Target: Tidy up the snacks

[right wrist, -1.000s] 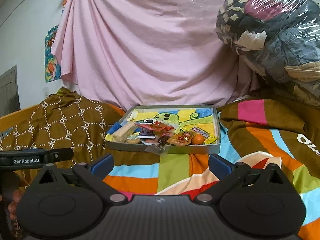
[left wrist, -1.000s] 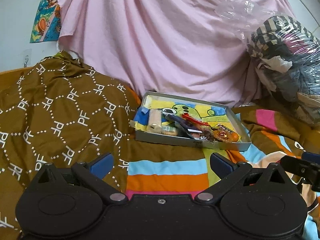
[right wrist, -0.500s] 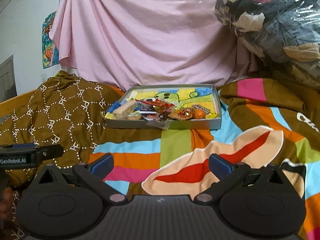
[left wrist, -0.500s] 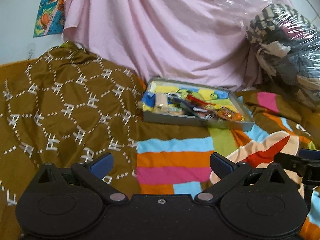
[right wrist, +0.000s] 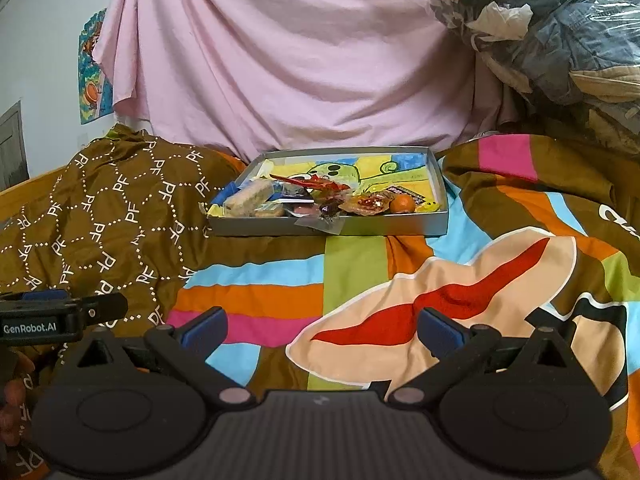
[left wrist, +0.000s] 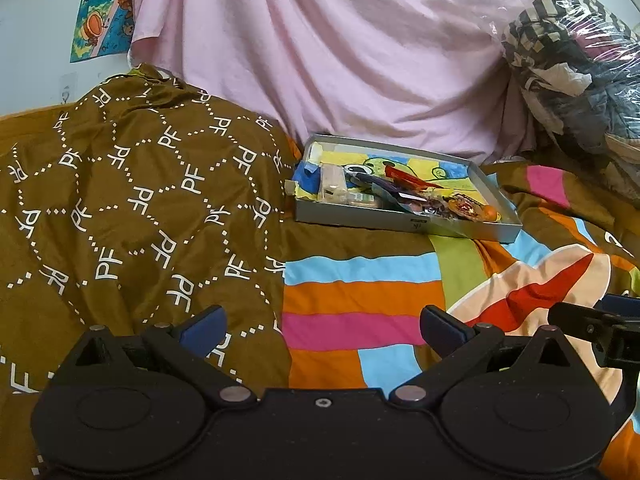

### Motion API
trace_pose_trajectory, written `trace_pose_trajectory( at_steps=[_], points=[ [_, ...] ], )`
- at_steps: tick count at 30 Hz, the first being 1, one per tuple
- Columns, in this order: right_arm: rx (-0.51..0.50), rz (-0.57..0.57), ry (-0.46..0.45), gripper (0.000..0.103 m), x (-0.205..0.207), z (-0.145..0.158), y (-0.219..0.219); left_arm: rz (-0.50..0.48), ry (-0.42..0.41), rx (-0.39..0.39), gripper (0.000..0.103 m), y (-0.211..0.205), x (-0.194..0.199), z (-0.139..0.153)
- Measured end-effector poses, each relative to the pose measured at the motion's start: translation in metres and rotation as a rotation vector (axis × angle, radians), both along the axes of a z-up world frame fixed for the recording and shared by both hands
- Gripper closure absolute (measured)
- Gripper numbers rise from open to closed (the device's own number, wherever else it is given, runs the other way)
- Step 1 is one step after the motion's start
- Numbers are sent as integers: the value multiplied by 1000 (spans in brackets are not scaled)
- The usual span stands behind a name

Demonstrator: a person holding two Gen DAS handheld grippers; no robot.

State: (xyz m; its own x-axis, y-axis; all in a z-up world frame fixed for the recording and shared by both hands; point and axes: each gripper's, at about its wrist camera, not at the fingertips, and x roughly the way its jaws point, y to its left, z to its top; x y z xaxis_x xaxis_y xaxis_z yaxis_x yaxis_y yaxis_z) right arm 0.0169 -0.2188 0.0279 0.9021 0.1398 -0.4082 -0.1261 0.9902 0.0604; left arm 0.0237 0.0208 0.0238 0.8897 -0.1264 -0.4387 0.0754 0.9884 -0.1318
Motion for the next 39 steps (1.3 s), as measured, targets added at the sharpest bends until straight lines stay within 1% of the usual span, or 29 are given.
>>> trace_pose_trajectory(
  at_steps=[20,25,30,39],
  points=[
    [2,10,8,0,2,0,3,2,9,-2,1,0,0,0],
    [11,16,21,0,2,-2,4,34,28,-2,1,0,0,2],
    [15,19,31,0,3,-2,4,17,51,-16,1,0,0,3],
    [16,18,31,0,4,-2,5,-15,38,23,1,-6,-3,3]
  ],
)
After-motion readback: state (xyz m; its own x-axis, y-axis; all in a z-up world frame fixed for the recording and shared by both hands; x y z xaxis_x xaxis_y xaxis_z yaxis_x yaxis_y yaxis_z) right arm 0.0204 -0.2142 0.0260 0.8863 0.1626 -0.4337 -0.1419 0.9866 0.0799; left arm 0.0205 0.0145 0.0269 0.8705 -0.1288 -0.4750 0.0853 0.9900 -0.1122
